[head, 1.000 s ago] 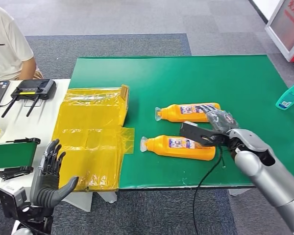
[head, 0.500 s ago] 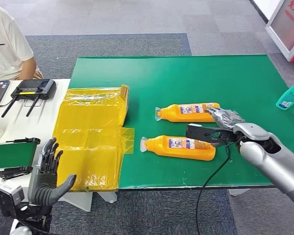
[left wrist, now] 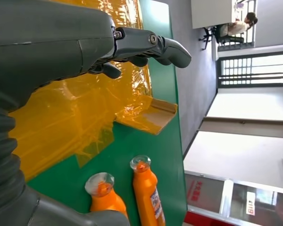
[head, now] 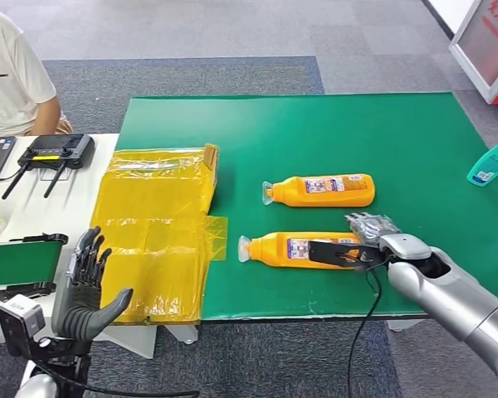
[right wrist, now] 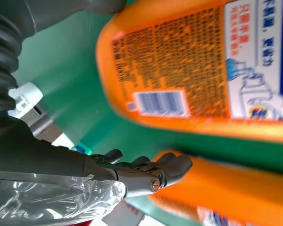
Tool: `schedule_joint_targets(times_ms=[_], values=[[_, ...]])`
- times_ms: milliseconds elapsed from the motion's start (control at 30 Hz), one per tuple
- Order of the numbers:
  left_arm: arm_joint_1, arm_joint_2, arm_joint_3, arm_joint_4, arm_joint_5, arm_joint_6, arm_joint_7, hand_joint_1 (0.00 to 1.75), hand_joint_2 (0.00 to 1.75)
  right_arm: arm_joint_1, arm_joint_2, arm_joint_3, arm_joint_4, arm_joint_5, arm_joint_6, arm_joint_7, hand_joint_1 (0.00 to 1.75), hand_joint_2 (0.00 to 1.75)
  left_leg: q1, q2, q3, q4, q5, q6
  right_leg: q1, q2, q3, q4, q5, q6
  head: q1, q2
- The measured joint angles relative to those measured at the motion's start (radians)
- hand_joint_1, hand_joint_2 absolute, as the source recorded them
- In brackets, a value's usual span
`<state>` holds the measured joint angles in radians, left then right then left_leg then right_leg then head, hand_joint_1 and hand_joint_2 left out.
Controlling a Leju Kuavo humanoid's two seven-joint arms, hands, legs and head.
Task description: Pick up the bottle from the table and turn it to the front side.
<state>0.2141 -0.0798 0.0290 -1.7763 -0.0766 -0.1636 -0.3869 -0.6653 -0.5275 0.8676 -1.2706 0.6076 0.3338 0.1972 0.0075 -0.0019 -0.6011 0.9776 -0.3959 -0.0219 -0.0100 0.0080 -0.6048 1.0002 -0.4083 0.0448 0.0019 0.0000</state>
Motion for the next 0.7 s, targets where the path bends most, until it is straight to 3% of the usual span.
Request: schedule_joint_targets(times_ms=[467,700], values=[[-0.021,0.011,-0.02,0.024,0.008,0.002,0.005,0.0,1.75,0.039,0.055,0.005,0.078,-0.012,-0.023,-0.005,0.0,1.75,0.0,0.0,0.0,0.0,0.0,0.0,0.0,0.0,0.0,0.0,0.0,0.0,0.0,0.0],[-0.032,0.015,-0.034,0.042,0.017,0.01,0.019,0.0,1.75,0.051,0.119,0.001,0.141,0.003,-0.068,-0.017,0.24,1.75,0.0,0.001,0.002,0.0,0.0,0.0,0.001,0.001,0.001,0.0,0.0,0.0,0.0,0.0]])
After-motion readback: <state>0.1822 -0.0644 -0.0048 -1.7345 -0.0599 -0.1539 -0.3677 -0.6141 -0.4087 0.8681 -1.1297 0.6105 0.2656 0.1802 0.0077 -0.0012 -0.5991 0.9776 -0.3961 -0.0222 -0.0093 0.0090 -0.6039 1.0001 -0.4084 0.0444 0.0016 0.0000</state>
